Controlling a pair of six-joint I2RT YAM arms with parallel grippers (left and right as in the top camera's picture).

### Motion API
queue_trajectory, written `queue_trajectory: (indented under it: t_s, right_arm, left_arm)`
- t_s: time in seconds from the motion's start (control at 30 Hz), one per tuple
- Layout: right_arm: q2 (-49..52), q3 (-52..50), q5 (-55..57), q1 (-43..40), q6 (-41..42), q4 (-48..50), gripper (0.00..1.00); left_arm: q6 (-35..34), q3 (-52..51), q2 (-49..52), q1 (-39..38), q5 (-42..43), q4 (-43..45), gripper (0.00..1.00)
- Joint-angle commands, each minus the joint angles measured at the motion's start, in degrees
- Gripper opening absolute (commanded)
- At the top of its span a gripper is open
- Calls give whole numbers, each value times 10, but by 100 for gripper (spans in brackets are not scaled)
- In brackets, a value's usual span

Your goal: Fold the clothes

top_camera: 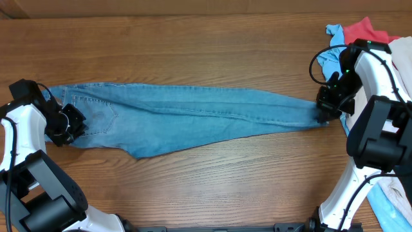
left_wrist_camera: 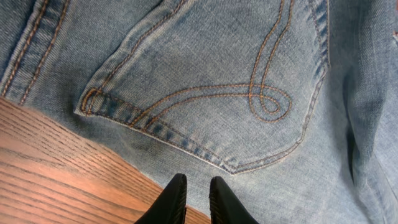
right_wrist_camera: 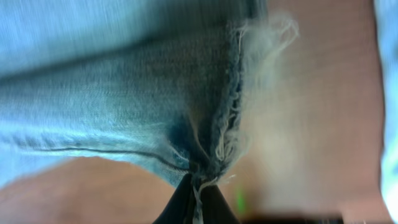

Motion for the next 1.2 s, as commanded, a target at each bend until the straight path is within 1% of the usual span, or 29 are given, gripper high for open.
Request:
queue_trajectory:
  t_s: [0.0,0.07,0.23,0.5,0.93,1.03,1.17]
  right_arm:
    - [-7,62,-9,-17,-11,-36,4]
    - [-16,73,-25,-23,-12,-36,4]
    - [-43,80,-26,-47,-14,-36,4]
    - [-48,80,-34,-80,-12,-35,4]
    - [-52,80,-51,-66,-21,-26,4]
    - [-52,80,-60,-61,-27,-25,4]
    - [-52,80,-68,-61,-29,-23,4]
  left_arm:
    - [10,11,3,0,-6,5,17]
    - [11,11,3,0,-6,5,17]
    - [10,11,3,0,-18,5,17]
    - [10,11,3,0,-19,5,17]
    - [10,11,3,0,-26,9,17]
    - [6,11,3,0,-49,19,15]
    - [4,11,3,0,-43,52,13]
